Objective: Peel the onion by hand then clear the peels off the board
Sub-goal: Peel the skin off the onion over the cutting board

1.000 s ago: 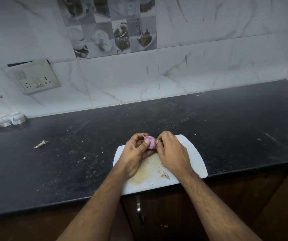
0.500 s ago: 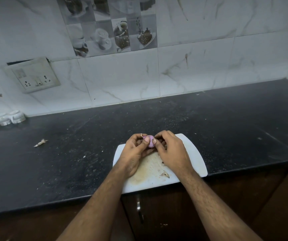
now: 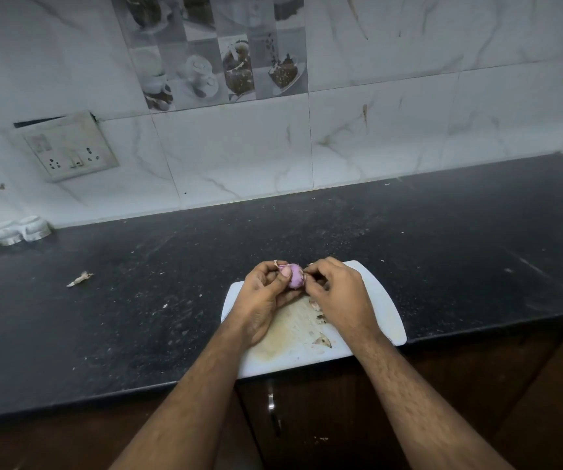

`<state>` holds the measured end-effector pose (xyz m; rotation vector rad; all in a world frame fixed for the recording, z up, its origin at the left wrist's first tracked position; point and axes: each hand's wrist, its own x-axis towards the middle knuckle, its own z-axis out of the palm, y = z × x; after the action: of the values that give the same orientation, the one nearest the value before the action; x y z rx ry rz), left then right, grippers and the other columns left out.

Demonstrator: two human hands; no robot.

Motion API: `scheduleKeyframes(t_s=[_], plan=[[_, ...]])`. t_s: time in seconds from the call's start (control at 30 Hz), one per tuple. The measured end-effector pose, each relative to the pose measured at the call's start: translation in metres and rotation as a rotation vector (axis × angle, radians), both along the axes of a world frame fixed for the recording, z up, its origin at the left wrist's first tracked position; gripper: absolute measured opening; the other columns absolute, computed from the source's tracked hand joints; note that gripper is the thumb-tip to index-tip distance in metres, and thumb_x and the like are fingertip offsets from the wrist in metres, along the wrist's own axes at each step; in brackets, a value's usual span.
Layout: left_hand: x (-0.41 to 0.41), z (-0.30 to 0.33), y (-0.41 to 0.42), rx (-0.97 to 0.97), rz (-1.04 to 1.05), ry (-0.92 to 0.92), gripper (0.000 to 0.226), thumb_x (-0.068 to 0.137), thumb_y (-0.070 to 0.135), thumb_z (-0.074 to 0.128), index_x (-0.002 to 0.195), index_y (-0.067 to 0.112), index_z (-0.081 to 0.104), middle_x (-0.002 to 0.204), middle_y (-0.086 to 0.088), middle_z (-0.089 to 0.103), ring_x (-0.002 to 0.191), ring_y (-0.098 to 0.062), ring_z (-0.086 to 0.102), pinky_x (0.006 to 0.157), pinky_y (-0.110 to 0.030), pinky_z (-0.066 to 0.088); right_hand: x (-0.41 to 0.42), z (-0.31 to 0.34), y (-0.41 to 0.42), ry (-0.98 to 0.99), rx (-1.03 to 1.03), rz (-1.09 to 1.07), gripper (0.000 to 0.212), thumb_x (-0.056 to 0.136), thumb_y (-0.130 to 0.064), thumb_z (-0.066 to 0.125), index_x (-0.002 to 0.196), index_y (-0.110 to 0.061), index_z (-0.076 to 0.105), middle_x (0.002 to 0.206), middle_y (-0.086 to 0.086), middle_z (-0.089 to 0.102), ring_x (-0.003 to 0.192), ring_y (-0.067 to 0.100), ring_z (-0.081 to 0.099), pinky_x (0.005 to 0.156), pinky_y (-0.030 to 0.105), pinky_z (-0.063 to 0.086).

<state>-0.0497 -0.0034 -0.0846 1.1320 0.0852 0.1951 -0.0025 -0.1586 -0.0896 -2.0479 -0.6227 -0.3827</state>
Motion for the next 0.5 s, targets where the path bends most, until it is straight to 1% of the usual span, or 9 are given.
scheduleKeyframes(t_s=[0.1, 0.2, 0.27, 0.37, 0.5], plan=[[0.0003, 0.001, -0.0014, -0.008, 0.011, 0.009, 0.036, 0.104, 0.008, 0.058, 0.133, -0.011, 0.048, 0.109, -0.022, 0.073, 0.102, -0.029, 0.076, 0.082, -0.032, 0.063, -0.0014, 0.0004, 0.0002, 0.0, -0.051, -0.044, 0.007, 0.097, -0.026, 0.066, 0.098, -0.021, 0.07, 0.093, -0.013, 0.065, 0.078, 0.005, 0.062, 0.071, 0.035, 0.058], [-0.0001, 0.0017, -0.0016, -0.028, 0.022, 0.014, 0.035, 0.105, 0.011, 0.057, 0.132, -0.01, 0.05, 0.11, -0.021, 0.073, 0.103, -0.028, 0.076, 0.081, -0.03, 0.063, -0.0028, 0.0016, -0.0001, -0.018, -0.016, -0.006, 0.016, 0.101, -0.034, 0.059, 0.1, -0.023, 0.069, 0.094, -0.014, 0.065, 0.082, 0.004, 0.063, 0.072, 0.033, 0.058], [-0.0006, 0.0025, -0.0013, -0.039, 0.022, 0.017, 0.034, 0.105, 0.012, 0.058, 0.13, -0.01, 0.053, 0.11, -0.021, 0.073, 0.103, -0.028, 0.077, 0.079, -0.028, 0.063, -0.0032, 0.0022, -0.0005, -0.018, -0.024, 0.028, 0.015, 0.1, -0.038, 0.062, 0.101, -0.025, 0.07, 0.095, -0.016, 0.065, 0.085, 0.002, 0.063, 0.073, 0.031, 0.058], [-0.0003, 0.0019, -0.0007, -0.035, 0.021, 0.019, 0.036, 0.104, 0.012, 0.059, 0.131, -0.011, 0.052, 0.109, -0.021, 0.074, 0.103, -0.027, 0.077, 0.081, -0.028, 0.063, -0.0026, 0.0014, -0.0014, -0.024, -0.038, 0.023, 0.01, 0.098, -0.033, 0.066, 0.101, -0.025, 0.072, 0.093, -0.016, 0.065, 0.085, 0.002, 0.063, 0.074, 0.032, 0.058], [0.0008, -0.0001, 0.0, -0.015, 0.018, 0.019, 0.039, 0.104, 0.012, 0.059, 0.133, -0.013, 0.05, 0.112, -0.024, 0.072, 0.105, -0.029, 0.076, 0.084, -0.031, 0.063, -0.0033, 0.0015, -0.0021, -0.043, -0.053, 0.013, 0.012, 0.096, -0.033, 0.069, 0.1, -0.024, 0.075, 0.089, -0.014, 0.066, 0.082, 0.003, 0.063, 0.072, 0.03, 0.056]])
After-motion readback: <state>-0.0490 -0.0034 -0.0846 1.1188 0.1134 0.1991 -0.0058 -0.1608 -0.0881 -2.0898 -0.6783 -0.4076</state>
